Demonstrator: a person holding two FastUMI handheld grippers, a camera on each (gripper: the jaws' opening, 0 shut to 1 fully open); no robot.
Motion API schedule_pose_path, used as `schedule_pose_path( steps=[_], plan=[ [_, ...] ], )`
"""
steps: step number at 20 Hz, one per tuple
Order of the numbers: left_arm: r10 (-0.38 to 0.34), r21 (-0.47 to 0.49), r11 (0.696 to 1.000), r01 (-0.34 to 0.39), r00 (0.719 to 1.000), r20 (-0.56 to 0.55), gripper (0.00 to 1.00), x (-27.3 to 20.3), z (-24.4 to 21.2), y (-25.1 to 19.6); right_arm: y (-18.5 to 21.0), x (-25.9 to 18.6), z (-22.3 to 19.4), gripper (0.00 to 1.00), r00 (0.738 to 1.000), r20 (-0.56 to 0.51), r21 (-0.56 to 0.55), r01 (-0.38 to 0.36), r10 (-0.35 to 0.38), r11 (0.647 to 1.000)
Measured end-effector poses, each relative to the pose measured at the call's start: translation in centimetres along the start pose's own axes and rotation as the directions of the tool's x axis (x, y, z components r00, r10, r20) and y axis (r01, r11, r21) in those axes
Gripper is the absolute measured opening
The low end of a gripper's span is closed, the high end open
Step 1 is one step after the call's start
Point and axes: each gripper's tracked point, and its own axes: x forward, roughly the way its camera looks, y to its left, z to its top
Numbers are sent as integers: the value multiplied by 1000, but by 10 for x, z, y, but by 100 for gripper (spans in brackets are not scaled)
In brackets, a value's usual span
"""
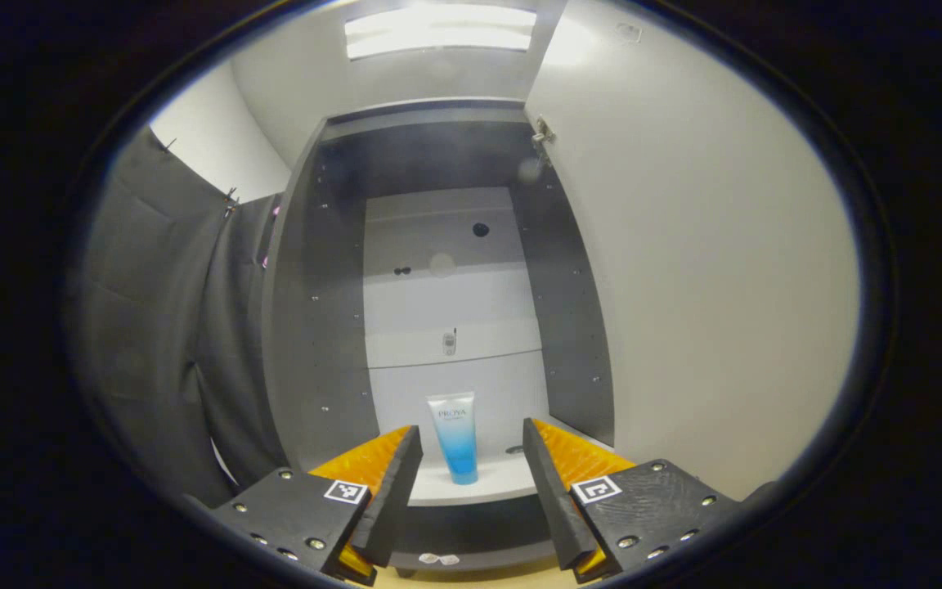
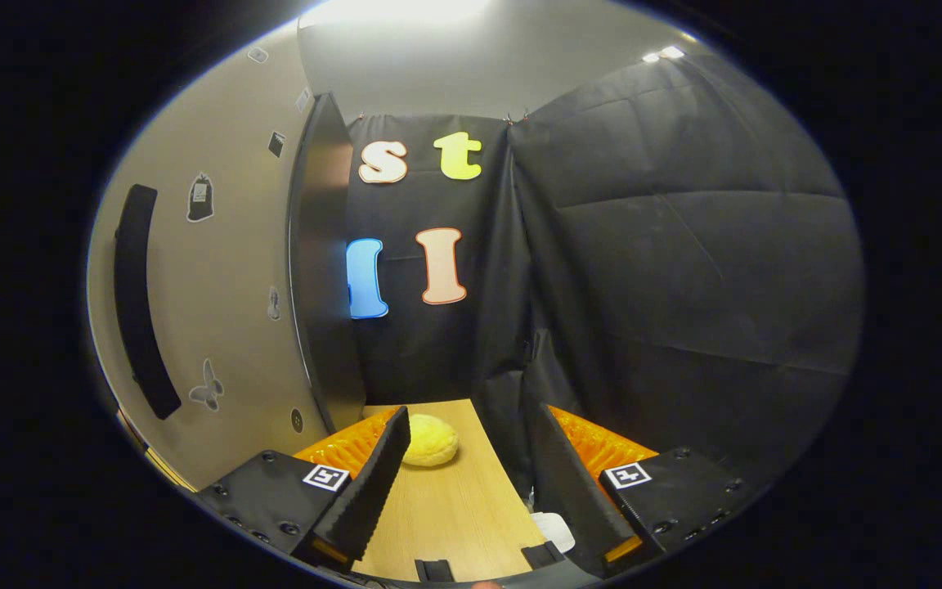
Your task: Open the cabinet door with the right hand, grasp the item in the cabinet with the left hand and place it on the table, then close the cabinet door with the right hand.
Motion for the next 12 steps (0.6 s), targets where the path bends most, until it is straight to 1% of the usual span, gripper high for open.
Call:
schedule_pose_path(
  steps=[3,9,12],
  plan=[
    [-11,-12,1000,11,1000,-10,75,27,-7,5,1,6,0,98,999,-6,2,42,-42,999],
    [-19,-18,1000,18,999,-47,75,70,-36,16,7,10,-9,98,994,-44,-2,98,-98,995],
    [-38,-17,999,37,997,-67,75,89,-48,14,18,12,-16,97,993,-73,3,89,-89,996]
  ],
)
